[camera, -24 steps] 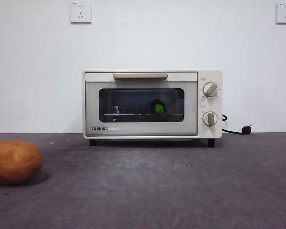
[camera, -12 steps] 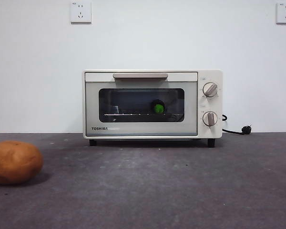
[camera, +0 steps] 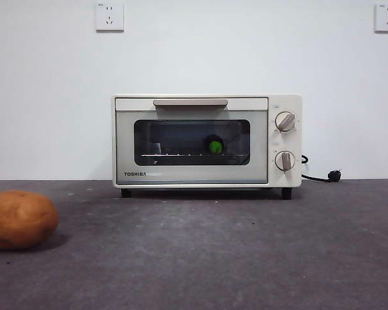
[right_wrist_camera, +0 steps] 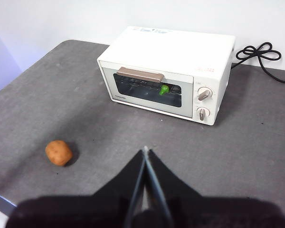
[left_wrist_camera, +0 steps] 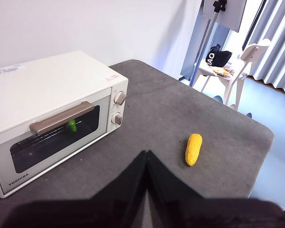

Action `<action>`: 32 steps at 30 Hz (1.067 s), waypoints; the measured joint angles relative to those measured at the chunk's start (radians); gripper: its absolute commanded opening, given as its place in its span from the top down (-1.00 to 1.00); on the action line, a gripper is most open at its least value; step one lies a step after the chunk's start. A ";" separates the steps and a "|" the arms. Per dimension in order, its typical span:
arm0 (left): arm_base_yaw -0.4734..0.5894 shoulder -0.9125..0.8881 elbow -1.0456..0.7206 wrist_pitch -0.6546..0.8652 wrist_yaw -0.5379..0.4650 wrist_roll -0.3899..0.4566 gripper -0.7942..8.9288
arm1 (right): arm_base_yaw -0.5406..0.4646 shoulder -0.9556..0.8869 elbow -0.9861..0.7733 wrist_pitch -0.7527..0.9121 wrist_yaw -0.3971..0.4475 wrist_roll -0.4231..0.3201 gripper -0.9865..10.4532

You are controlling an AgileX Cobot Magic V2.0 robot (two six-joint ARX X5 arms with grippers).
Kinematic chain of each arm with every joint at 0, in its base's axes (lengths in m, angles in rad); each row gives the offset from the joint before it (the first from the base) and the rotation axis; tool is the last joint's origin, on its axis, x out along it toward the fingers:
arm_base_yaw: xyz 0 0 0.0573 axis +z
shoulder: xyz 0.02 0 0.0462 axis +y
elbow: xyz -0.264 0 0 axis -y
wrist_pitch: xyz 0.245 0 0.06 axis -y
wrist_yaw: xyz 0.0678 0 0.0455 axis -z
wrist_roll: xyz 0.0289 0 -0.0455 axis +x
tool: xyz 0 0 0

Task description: Take the eggplant from the table,put the eggplant in the oven

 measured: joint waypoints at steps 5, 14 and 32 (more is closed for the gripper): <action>0.000 0.000 0.000 0.000 0.000 0.000 0.85 | 0.000 0.005 0.000 0.000 0.000 0.000 0.83; 0.000 0.000 0.000 0.000 0.000 0.000 0.85 | 0.000 0.039 0.000 0.000 0.000 0.000 0.83; 0.000 0.031 0.000 0.000 0.000 0.000 0.85 | 0.000 0.215 0.000 0.000 0.000 0.000 0.83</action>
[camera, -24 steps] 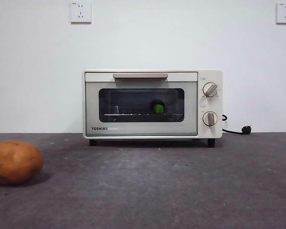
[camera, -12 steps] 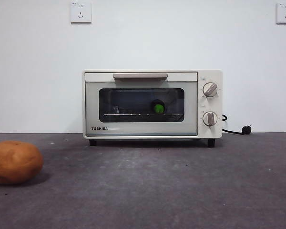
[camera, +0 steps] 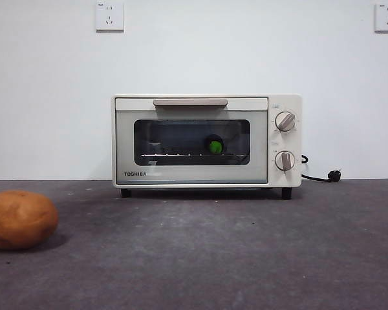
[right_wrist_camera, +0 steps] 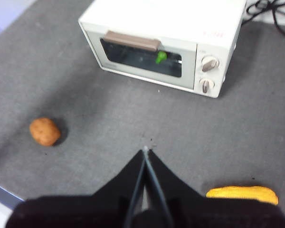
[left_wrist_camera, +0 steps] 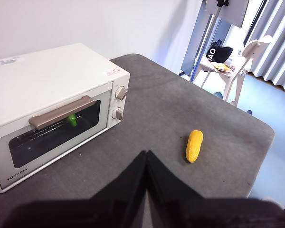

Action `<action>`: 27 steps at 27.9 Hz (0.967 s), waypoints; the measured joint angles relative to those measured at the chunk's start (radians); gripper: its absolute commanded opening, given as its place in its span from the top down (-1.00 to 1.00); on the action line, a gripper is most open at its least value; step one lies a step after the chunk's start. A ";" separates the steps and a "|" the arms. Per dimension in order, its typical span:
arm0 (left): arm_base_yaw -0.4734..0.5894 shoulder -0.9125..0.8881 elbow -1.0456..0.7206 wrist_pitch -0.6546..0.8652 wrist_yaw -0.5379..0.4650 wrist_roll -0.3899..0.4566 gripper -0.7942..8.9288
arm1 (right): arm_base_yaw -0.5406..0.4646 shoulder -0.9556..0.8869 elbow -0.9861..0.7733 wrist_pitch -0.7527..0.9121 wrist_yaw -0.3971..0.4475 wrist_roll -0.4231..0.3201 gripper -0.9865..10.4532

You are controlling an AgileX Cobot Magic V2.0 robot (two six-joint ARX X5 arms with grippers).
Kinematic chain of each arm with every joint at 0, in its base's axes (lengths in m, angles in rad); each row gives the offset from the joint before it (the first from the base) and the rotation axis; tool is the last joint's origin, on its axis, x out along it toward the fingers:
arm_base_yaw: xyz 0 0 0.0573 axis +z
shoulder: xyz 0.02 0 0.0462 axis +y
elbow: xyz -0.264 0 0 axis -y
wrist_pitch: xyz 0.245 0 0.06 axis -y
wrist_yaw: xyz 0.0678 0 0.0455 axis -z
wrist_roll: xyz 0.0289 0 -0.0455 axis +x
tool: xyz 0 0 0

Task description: Take the eggplant from the table,put the eggplant in the oven

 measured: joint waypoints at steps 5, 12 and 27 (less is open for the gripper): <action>0.000 0.000 0.000 0.000 0.000 0.000 0.85 | 0.000 0.077 0.000 0.000 0.000 0.000 0.83; -0.006 -0.004 0.000 0.000 0.000 0.000 0.85 | 0.000 0.200 0.000 0.000 0.000 0.000 0.83; -0.006 -0.169 0.000 0.000 -0.001 0.041 0.85 | 0.000 0.391 0.000 -0.001 0.006 0.000 0.83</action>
